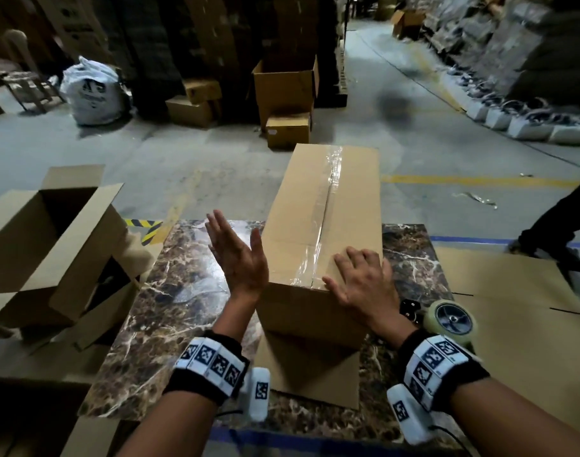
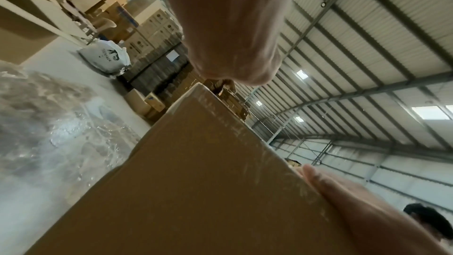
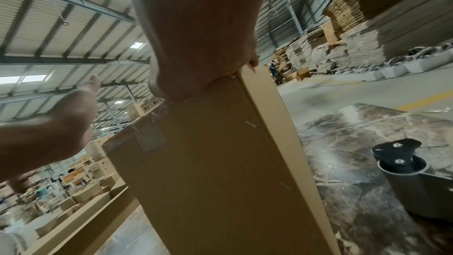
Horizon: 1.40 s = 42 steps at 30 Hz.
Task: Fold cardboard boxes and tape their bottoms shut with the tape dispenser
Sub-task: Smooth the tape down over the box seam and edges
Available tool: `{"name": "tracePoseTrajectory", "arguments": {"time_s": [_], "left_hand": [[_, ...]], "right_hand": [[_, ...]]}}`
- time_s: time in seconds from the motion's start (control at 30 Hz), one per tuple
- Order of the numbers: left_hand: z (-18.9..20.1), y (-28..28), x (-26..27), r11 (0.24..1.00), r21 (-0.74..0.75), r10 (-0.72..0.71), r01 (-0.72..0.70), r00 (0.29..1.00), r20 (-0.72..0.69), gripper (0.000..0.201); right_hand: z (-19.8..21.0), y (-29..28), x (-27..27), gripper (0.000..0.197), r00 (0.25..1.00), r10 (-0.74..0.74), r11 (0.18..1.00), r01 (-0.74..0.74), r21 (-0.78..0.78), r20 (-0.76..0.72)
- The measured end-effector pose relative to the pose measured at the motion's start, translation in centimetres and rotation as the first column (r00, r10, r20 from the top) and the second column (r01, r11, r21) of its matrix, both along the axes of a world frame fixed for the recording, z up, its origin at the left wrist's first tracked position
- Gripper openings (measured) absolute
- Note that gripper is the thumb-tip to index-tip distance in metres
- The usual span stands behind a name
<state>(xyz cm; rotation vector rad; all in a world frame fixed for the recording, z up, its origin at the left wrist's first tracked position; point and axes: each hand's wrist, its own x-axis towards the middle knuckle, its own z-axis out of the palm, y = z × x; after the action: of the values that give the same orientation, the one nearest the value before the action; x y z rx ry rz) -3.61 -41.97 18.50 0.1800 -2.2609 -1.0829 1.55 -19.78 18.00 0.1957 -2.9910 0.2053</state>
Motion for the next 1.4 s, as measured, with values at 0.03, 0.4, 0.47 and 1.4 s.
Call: {"name": "tracePoseTrajectory", "arguments": {"time_s": [0.03, 0.4, 0.47, 1.4], "left_hand": [[-0.4, -0.1, -0.5, 0.997, -0.053, -0.051, 0.054, 0.997, 0.055, 0.081], [-4.3, -1.0, 1.2, 0.915, -0.304, -0.255, 0.266, 0.964, 0.078, 0.051], [-3.9, -1.1, 1.3, 0.925, -0.245, -0.266, 0.290, 0.956, 0.127, 0.055], [2.0, -15.3, 6.4, 0.893, 0.132, -0.385, 0.430, 0.578, 0.720, 0.023]], "right_hand": [[-0.1, -0.1, -0.1, 0.072, 1.000, -0.008, 1.000, 0.007, -0.009, -0.021], [-1.7, -2.1, 0.9, 0.036, 0.897, -0.384, 0.879, 0.282, -0.384, -0.220], [-1.5, -2.2, 0.9, 0.045, 0.889, -0.448, 0.844, 0.384, -0.375, -0.098], [6.1, -5.2, -5.8, 0.083, 0.848, 0.022, 0.953, 0.143, -0.268, 0.530]]}}
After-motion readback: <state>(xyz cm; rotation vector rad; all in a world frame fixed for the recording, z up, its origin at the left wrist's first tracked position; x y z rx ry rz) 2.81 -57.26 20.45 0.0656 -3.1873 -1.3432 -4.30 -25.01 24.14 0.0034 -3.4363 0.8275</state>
